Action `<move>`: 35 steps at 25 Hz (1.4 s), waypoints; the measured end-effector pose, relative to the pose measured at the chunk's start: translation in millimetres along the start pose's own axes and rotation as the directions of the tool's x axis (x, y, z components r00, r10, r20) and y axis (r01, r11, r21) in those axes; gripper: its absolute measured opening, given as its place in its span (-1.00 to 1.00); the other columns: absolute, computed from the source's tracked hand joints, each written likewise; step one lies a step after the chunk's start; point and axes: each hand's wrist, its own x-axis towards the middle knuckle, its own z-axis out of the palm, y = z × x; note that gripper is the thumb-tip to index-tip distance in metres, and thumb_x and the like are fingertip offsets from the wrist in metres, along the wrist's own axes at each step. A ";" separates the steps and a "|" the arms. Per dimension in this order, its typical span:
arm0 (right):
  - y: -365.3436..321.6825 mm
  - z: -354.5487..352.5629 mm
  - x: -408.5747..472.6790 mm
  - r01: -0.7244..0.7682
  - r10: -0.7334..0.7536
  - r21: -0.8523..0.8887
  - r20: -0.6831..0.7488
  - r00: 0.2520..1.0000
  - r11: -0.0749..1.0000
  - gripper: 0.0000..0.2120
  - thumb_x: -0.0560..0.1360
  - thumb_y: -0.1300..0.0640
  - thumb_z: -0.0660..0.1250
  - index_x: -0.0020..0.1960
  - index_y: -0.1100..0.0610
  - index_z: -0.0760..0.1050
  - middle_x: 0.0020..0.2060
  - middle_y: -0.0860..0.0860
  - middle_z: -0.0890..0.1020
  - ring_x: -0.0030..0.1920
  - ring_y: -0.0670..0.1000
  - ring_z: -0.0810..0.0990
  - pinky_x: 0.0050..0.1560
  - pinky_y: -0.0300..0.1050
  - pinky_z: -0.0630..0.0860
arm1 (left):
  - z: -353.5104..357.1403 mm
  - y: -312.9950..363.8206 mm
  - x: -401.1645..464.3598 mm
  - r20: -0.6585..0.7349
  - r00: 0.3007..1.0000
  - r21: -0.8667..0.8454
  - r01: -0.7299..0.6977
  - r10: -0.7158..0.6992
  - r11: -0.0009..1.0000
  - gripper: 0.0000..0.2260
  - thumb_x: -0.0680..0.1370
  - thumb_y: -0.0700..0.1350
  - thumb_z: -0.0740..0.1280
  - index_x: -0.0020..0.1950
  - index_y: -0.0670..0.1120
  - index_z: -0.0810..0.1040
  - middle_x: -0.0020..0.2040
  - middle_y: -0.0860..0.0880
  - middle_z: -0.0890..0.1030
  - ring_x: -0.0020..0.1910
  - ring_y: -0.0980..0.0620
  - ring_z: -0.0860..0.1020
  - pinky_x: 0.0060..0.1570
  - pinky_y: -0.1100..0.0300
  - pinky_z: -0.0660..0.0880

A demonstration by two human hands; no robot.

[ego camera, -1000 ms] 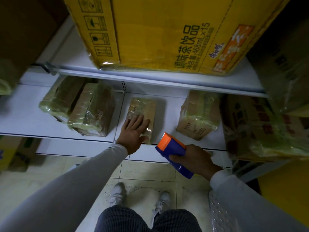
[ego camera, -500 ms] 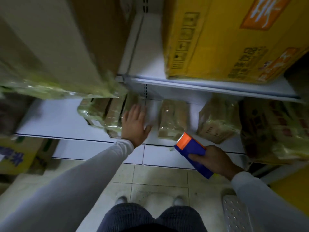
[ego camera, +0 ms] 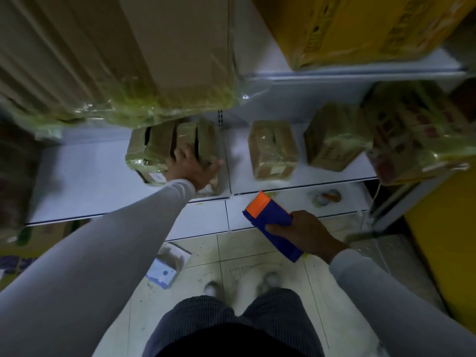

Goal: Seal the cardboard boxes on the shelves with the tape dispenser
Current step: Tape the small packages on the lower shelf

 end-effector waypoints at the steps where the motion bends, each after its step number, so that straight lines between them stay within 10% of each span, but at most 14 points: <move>1: 3.7 -0.9 -3.0 -0.003 0.003 0.005 -0.004 1.000 1.000 -0.57 0.39 -0.23 0.48 -0.40 0.04 0.42 -0.49 -0.07 0.53 -0.47 -0.09 0.52 -0.44 -0.28 0.32 | 0.2 7.6 4.5 0.004 0.998 0.020 0.055 -0.056 0.998 -0.05 0.34 0.50 0.15 0.51 -0.09 0.02 0.44 -0.17 0.17 0.39 -0.26 0.20 0.27 -0.23 0.28; 9: 25.6 -19.7 0.1 0.025 -0.026 0.020 0.024 0.999 0.999 -0.58 0.38 -0.23 0.49 -0.41 0.01 0.42 -0.52 -0.07 0.52 -0.47 -0.08 0.52 -0.43 -0.26 0.33 | 14.1 0.0 4.5 -0.097 0.991 -0.058 0.089 -0.094 0.994 -0.28 0.36 0.21 0.36 0.38 -0.04 0.16 0.32 -0.17 0.23 0.29 -0.27 0.31 0.23 -0.22 0.31; 20: -60.1 26.0 18.2 0.102 -0.103 0.031 0.037 0.994 0.994 -0.54 0.40 -0.25 0.45 -0.13 0.18 0.61 -0.24 0.11 0.68 -0.20 0.10 0.66 -0.17 -0.04 0.51 | -31.5 -154.0 9.4 0.029 0.994 0.006 0.104 -0.104 0.995 -0.04 0.29 0.21 0.48 0.52 0.11 -0.02 0.50 -0.22 0.03 0.42 -0.30 0.22 0.33 -0.20 0.29; 35: -53.6 11.7 -3.3 -0.038 0.042 0.121 -0.033 0.999 0.992 -0.53 0.40 -0.20 0.47 -0.14 0.24 0.62 -0.21 0.14 0.70 -0.17 0.12 0.68 -0.19 -0.06 0.53 | -27.4 -76.2 14.5 0.279 0.877 0.241 -0.458 0.391 0.856 0.01 0.30 0.30 0.41 0.52 0.12 -0.16 0.51 -0.15 0.11 0.46 -0.20 0.18 0.34 -0.21 0.14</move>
